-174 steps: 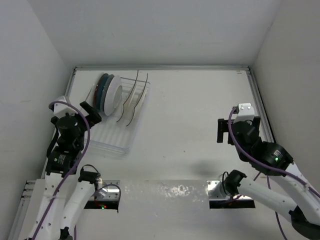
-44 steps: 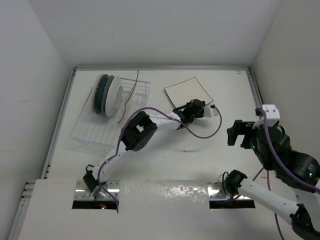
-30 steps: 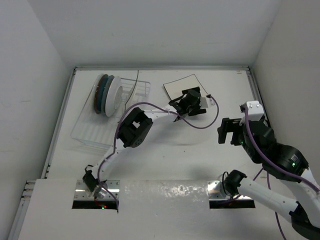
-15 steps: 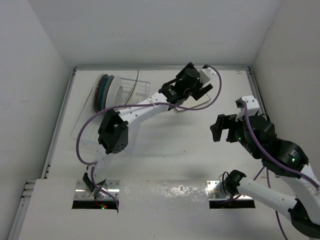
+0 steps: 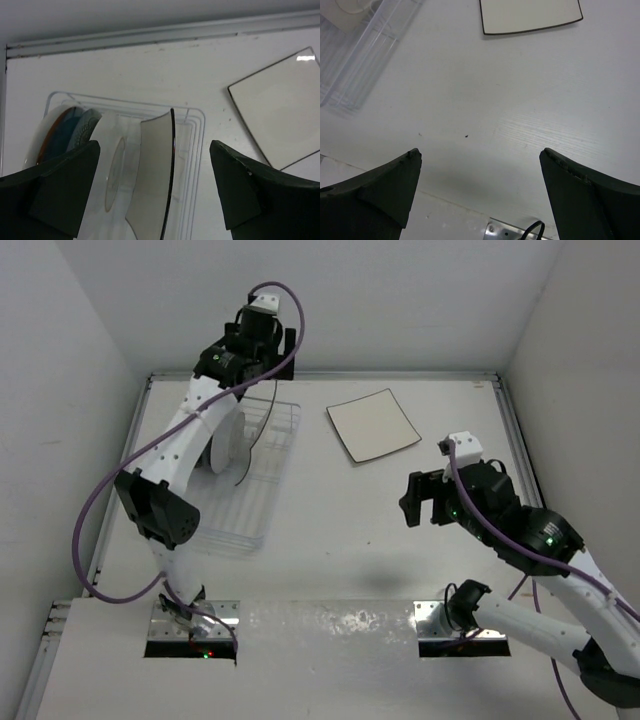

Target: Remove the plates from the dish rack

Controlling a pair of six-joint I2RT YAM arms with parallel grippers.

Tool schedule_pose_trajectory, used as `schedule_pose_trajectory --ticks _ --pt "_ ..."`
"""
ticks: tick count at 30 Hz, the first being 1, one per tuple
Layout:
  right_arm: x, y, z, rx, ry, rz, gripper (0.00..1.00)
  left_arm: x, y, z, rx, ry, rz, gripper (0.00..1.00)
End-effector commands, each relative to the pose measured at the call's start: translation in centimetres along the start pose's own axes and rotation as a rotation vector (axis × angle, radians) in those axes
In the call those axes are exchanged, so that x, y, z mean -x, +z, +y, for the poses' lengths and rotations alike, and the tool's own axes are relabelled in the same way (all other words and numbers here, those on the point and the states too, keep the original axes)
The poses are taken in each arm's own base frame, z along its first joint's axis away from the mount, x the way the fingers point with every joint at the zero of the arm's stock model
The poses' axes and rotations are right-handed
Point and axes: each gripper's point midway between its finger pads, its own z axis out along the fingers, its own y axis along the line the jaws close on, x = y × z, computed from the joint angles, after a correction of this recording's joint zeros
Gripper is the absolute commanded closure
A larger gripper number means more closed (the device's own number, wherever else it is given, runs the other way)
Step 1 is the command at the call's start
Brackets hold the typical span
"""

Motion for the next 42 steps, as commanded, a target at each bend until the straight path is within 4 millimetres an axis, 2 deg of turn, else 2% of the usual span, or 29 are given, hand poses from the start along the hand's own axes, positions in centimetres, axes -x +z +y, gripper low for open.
schedule_pose_trajectory --ticks 1,5,8,11,16,19,21,25,30,33,37,38,40,42 --pt "-0.3 1.3 1.2 0.035 -0.005 0.017 0.01 -2.9 -1.9 -1.6 -0.054 0.053 0.131 0.11" --pt "-1.0 2.2 1.7 0.05 -0.032 0.049 0.01 -3.7 -2.2 0.2 -0.016 0.082 0.16 0.19" --pt "-1.4 2.7 1.6 0.045 -0.043 0.059 0.01 -6.3 -1.5 0.8 -0.007 0.113 0.24 0.27" --pt "-1.6 2.9 1.6 0.043 -0.048 0.064 0.01 -8.0 -1.0 0.7 -0.021 0.133 0.285 0.32" --pt "-2.0 3.2 1.8 0.053 -0.046 0.067 0.01 -10.0 0.4 1.8 0.01 0.135 0.339 0.4" --pt "-2.3 3.3 1.8 0.053 -0.049 0.071 0.01 -11.0 1.1 1.7 -0.01 0.133 0.358 0.45" --pt "-2.5 3.4 1.7 0.051 -0.051 0.074 0.01 -12.1 1.8 1.5 -0.028 0.135 0.382 0.55" --pt "-2.6 3.5 1.7 0.05 -0.056 0.078 0.01 -14.0 2.8 1.7 -0.026 0.138 0.428 0.57" --pt "-2.8 3.6 1.6 0.046 -0.058 0.078 0.01 -14.5 3.1 2.4 -0.007 0.136 0.444 0.57" --pt "-2.8 3.7 1.6 0.045 -0.055 0.077 0.01 -13.9 2.8 2.4 -0.008 0.131 0.431 0.68" --pt "-2.7 3.6 1.7 0.05 -0.049 0.072 0.01 -11.5 1.8 2.6 -0.012 0.111 0.369 0.77" --pt "-2.7 3.7 1.7 0.048 -0.05 0.072 0.01 -10.9 1.6 2.5 -0.014 0.109 0.354 0.88" --pt "-2.6 3.7 1.8 0.054 -0.046 0.07 0.01 -9.5 1.0 2.5 -0.022 0.1 0.315 1.0" --pt "-2.5 3.6 1.7 0.05 -0.045 0.067 0.01 -8.2 0.3 2.4 -0.035 0.098 0.285 1.0"
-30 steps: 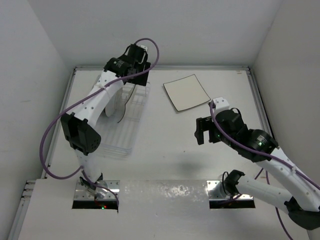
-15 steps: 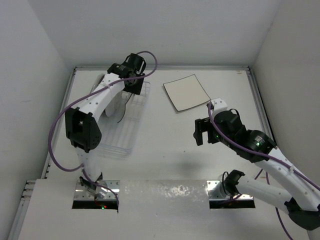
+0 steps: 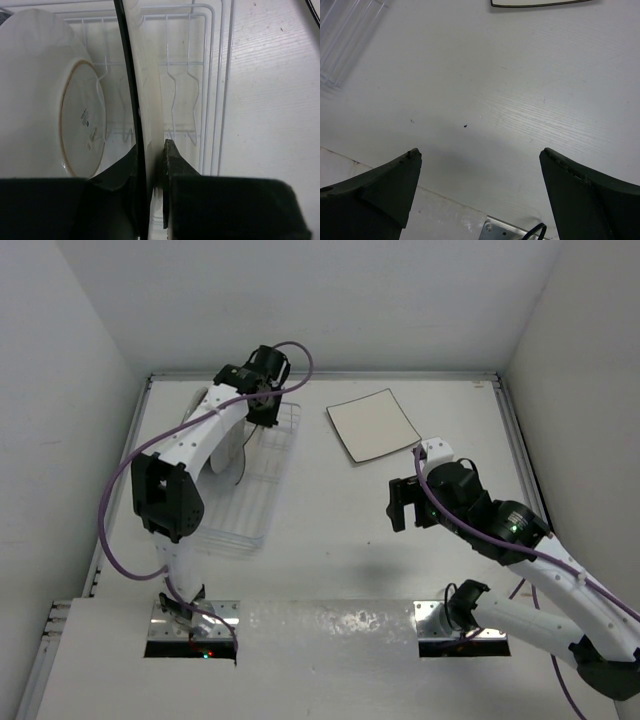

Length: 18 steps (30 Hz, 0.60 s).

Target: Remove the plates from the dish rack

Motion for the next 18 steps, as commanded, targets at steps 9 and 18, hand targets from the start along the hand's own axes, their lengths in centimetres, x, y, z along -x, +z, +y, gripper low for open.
schedule_pose_trajectory --ticks 9,18 --pt "2.1 -0.5 0.8 0.028 0.022 -0.069 0.01 9.7 -12.6 2.5 -0.024 -0.077 -0.395 1.0" --pt "3.9 -1.8 -0.4 -0.029 0.049 -0.121 0.01 12.8 -21.9 1.3 -0.213 -0.084 -0.667 1.0"
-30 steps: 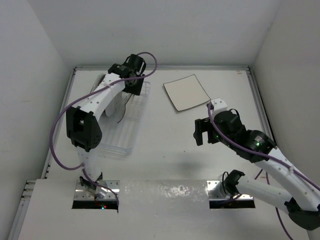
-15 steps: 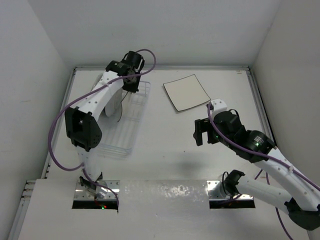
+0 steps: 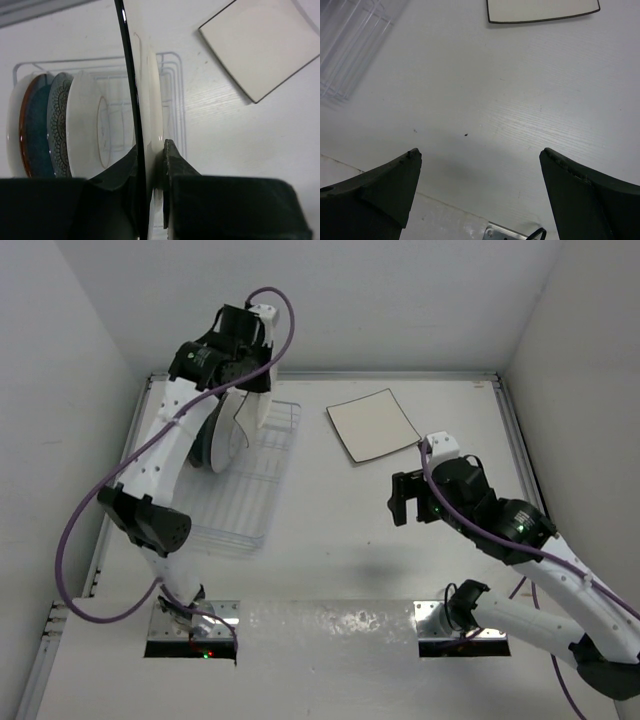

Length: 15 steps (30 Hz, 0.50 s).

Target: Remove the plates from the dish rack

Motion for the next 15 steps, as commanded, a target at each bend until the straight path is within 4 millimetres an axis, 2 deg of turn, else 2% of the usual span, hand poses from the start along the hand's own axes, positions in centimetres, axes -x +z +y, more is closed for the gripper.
schedule_pose_trajectory --ticks 1,2,3,6,8,9,11,12,15 --pt "3.0 -1.5 -0.6 -0.036 0.046 -0.1 0.01 8.9 -9.2 -1.0 -0.133 -0.026 -0.413 1.0" --pt "3.3 -1.7 -0.8 -0.043 0.052 -0.112 0.01 9.3 -9.9 -2.2 -0.202 -0.013 -0.44 1.0" --pt "3.5 -2.0 -1.1 -0.062 0.063 -0.124 0.01 10.2 -11.3 -2.8 -0.242 -0.01 -0.509 1.0" --pt "4.1 -2.9 -1.8 -0.082 0.102 -0.165 0.01 11.8 -13.6 -5.0 -0.351 0.035 -0.663 1.0" --pt "4.7 -3.6 -2.4 -0.102 0.122 -0.201 0.01 12.3 -14.1 -6.1 -0.346 0.08 -0.75 1.0" --pt "5.2 -4.4 -2.6 -0.106 0.137 -0.224 0.01 12.4 -14.5 -8.2 -0.366 0.135 -0.818 1.0" --pt "5.6 -5.2 -3.3 -0.13 0.142 -0.243 0.01 12.8 -14.0 -9.0 -0.279 0.154 -0.852 1.0" --pt "5.9 -6.0 -3.6 -0.135 0.142 -0.247 0.01 13.1 -13.2 -11.1 -0.267 0.203 -0.85 1.0" --pt "6.4 -7.8 -4.2 -0.141 0.15 -0.27 0.01 14.2 -10.4 -14.1 -0.254 0.267 -0.812 1.0"
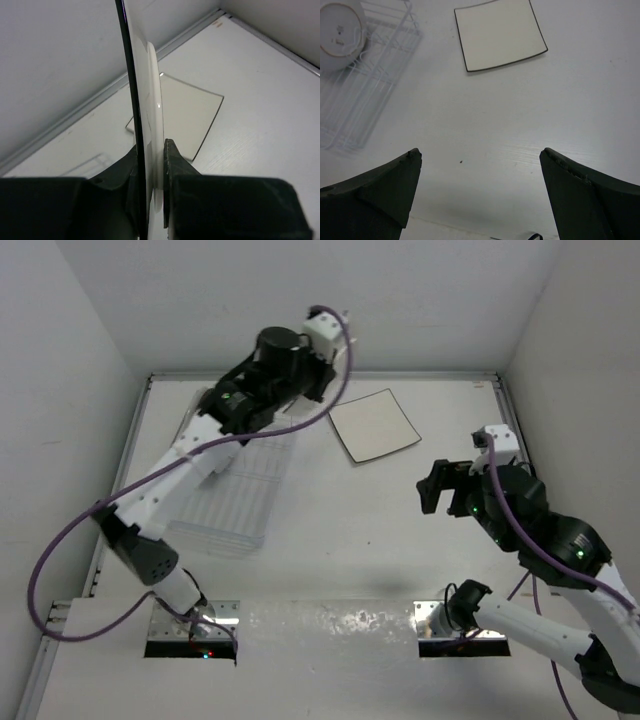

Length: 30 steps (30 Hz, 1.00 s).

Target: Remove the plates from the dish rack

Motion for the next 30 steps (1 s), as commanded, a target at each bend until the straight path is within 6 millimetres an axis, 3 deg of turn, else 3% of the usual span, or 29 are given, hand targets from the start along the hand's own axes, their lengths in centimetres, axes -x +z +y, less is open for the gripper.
schedule_pose_trajectory --ticks 1,2,4,5,7,8,14,20,30 --pt "2.2 -2.3 -1.3 -0.029 0.039 -0.067 0.01 9.5 2.3 -1.0 0.046 0.105 -0.318 1.0" --pt "2.2 -2.7 -1.6 -0.031 0.037 -0.07 0.01 8.8 4.4 -2.3 0.03 0.126 -0.302 1.0" --pt "2.9 -3.8 -2.1 -0.03 0.056 -0.1 0.01 7.6 6.4 -2.7 0.082 0.208 -0.266 1.0" --pt "2.7 -4.1 -2.5 -0.04 0.056 -0.1 0.01 6.1 8.4 -4.7 0.074 0.251 -0.237 1.0" --pt "2.7 -4.5 -2.7 -0.032 0.064 -0.104 0.01 4.3 10.1 -5.2 0.135 0.363 -0.194 1.0" --pt "2.5 -4.7 -2.6 -0.023 0.059 -0.097 0.01 2.4 11.8 -6.7 0.127 0.4 -0.171 1.0" --pt "2.2 -5.5 -2.1 0.028 0.03 -0.065 0.01 -3.8 16.9 -9.6 0.118 0.61 -0.069 1.0" --pt "2.0 -5.9 -3.0 0.003 0.018 -0.075 0.01 -8.1 19.6 -11.6 0.115 0.748 -0.005 1.0" --pt "0.7 -4.7 -3.2 -0.021 -0.022 -0.05 0.01 -13.6 23.1 -12.4 0.117 0.838 0.051 1.0"
